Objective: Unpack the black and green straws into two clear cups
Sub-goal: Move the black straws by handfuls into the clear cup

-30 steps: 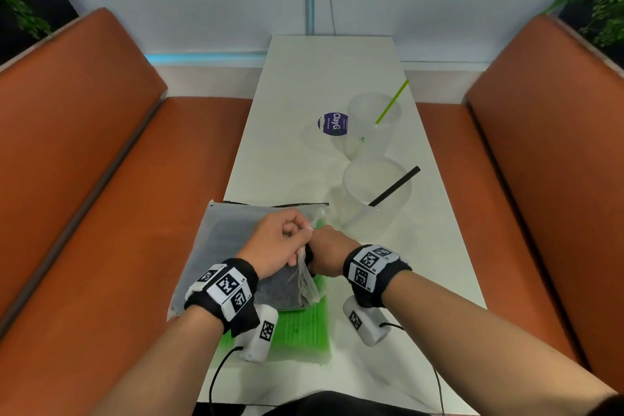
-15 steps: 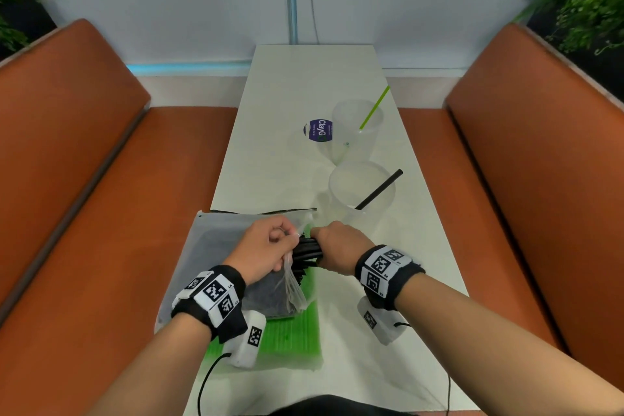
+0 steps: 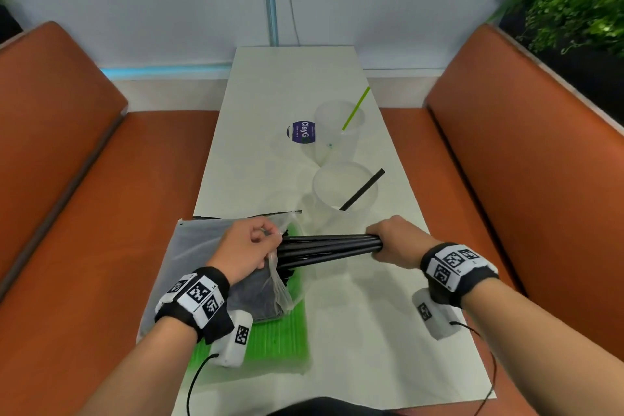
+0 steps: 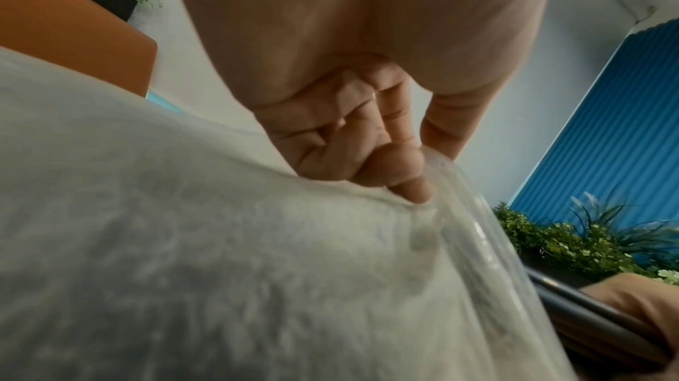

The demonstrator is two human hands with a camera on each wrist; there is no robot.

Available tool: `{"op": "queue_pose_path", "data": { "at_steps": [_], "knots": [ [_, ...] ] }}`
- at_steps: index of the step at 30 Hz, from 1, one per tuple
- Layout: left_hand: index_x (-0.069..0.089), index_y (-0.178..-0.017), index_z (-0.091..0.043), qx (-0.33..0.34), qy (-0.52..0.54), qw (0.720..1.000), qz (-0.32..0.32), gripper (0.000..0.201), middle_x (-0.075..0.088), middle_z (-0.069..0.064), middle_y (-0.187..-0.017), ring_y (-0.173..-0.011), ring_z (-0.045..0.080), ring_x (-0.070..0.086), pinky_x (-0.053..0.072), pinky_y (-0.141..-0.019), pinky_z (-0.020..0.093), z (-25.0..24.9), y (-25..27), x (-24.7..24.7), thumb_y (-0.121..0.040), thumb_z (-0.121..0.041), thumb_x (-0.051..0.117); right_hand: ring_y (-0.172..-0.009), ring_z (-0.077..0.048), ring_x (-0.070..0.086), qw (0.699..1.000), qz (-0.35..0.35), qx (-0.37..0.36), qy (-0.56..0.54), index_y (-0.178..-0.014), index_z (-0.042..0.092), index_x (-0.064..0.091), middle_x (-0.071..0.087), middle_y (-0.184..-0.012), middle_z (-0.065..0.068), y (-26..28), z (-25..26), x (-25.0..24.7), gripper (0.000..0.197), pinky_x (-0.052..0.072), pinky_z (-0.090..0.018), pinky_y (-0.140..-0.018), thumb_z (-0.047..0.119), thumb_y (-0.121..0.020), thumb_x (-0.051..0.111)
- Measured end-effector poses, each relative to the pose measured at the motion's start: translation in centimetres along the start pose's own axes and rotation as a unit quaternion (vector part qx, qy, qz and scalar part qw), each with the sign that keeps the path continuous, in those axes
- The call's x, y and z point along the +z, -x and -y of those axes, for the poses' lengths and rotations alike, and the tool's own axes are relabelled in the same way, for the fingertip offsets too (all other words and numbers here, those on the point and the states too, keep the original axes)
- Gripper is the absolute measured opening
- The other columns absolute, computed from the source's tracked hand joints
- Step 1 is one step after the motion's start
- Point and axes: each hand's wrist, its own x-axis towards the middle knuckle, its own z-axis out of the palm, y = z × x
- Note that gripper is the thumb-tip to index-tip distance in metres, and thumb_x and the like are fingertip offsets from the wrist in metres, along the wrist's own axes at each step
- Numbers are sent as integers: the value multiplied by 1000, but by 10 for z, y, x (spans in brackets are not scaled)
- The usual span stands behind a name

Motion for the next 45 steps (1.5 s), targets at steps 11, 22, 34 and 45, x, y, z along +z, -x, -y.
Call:
{"op": "queue_pose_path", "data": {
  "at_steps": [11, 22, 34, 45],
  "knots": [
    [66, -101, -29, 4, 55, 992, -115, 29, 66, 0, -89, -77, 18, 61, 49, -74, 33, -10, -6, 4, -92, -53, 54, -58, -5, 56, 992, -63, 57, -89, -75, 27, 60, 62, -65, 7, 32, -47, -8, 13, 41, -16, -49, 22, -81, 70],
    [69, -94, -32, 14, 128, 985, -117, 25, 73, -8, -104, -108, 16, 64, 45, -105, 43, -65, -24, 39, -100, -32, 44, -66, -13, 55, 998, -37, 40, -7, -86, 27, 59, 57, -71, 8, 18, 12, -8, 9, 32, -23, -56, 21, -79, 61],
    [45, -142, -33, 48, 228, 972, -17, 64, 54, 4, -138, -120, 17, 59, 48, -105, 41, -72, -17, 43, -82, -55, 52, -78, -26, 68, 783, -77, -2, -617, -90, -1, 67, 69, -84, -20, -2, 64, -20, 21, 58, -40, -80, 1, -73, 79],
    [59, -92, -3, 16, 126, 979, 162, 31, 67, 12, -69, -54, 29, 65, 54, -53, 37, -61, 5, 59, -78, -24, 77, -94, -31, 71, 501, -69, -47, -861, -106, 4, 60, 72, -95, -16, -2, 75, -45, 32, 58, -41, -78, 0, -77, 72]
  ]
}}
